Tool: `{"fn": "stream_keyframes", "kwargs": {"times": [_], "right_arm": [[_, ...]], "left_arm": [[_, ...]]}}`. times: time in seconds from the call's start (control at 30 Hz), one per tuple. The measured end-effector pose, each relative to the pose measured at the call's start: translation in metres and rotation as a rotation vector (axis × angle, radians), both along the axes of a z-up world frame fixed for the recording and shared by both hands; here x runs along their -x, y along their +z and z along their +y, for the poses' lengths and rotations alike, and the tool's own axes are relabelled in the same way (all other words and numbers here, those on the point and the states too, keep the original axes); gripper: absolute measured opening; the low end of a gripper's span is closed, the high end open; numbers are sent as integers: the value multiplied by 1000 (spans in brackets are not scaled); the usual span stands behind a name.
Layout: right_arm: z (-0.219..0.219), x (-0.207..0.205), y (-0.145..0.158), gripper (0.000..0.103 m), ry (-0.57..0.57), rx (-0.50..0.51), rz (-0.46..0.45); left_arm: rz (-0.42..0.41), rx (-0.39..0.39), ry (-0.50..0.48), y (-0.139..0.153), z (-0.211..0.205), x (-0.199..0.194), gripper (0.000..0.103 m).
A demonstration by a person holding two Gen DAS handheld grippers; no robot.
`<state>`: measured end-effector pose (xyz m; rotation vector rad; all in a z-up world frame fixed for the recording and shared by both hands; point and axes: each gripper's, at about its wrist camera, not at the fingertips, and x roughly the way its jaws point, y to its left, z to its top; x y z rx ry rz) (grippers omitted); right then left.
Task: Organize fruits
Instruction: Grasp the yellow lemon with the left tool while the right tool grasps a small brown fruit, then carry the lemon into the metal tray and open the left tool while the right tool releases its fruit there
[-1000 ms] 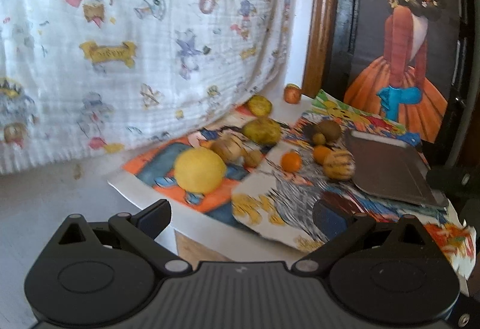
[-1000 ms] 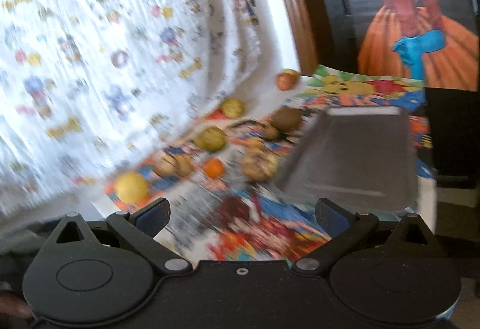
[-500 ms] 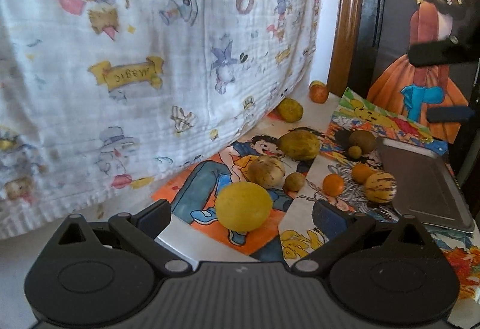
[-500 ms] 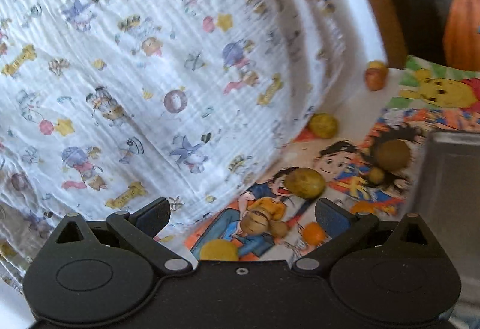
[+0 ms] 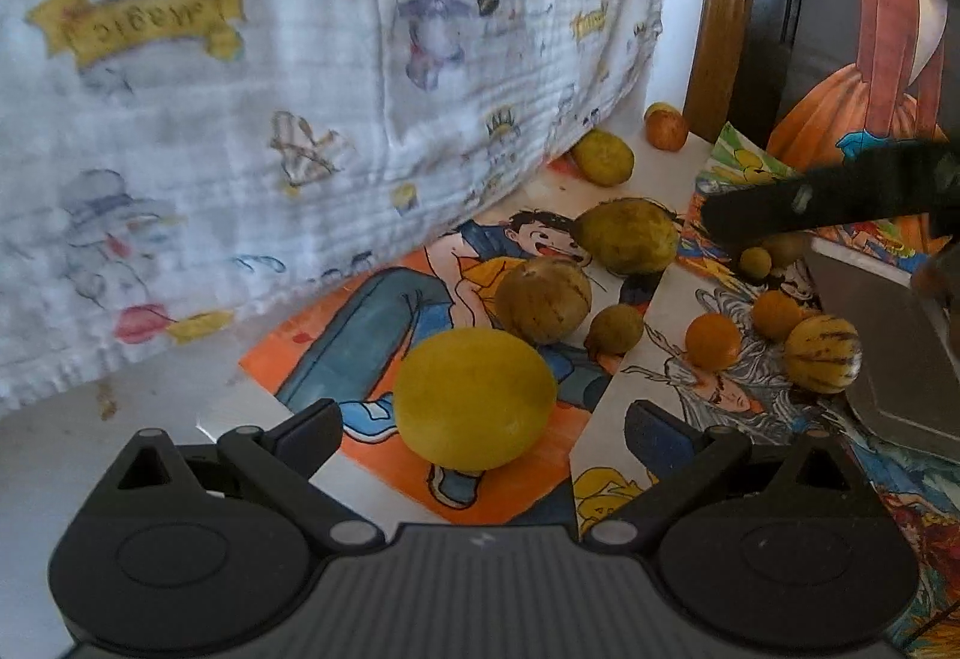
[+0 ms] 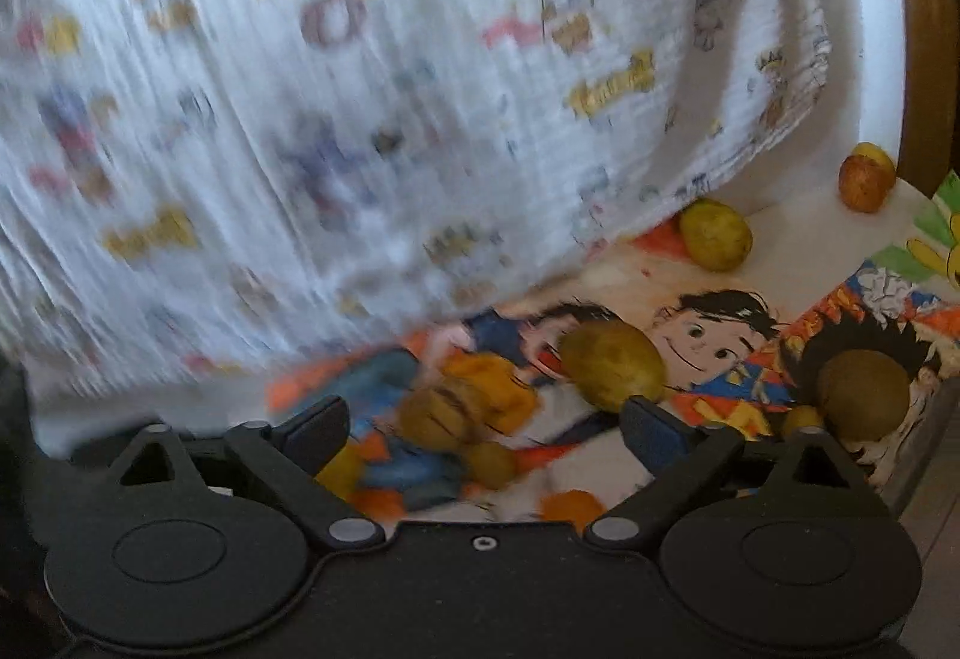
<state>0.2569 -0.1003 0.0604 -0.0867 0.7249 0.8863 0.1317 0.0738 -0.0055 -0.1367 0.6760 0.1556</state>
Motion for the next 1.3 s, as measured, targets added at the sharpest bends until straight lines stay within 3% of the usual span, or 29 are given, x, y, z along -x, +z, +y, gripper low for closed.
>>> {"fn": "stream_keyframes", "kwargs": {"times": [0.13, 0.3, 0.37, 0.6, 0.87, 1.1, 1.3], "right_arm": [[6, -9, -19, 88, 61, 83, -11], [22, -5, -29, 78, 167, 165, -97], [29, -5, -32, 69, 191, 188, -107], [43, -11, -42, 50, 232, 210, -88], [50, -12, -52, 31, 247, 215, -59], [48, -9, -53, 29, 228, 187, -50], [28, -10, -37, 29, 140, 86, -30]], "left_arm": [[-2, 10, -4, -3, 3, -5, 97], [7, 35, -13, -6, 5, -9, 86], [15, 44, -15, -6, 5, -11, 81], [25, 71, 7, -6, 9, -14, 70], [31, 85, 27, -5, 13, -15, 69], [32, 111, 50, -4, 15, -15, 67], [23, 134, 64, -1, 12, -13, 67]]}}
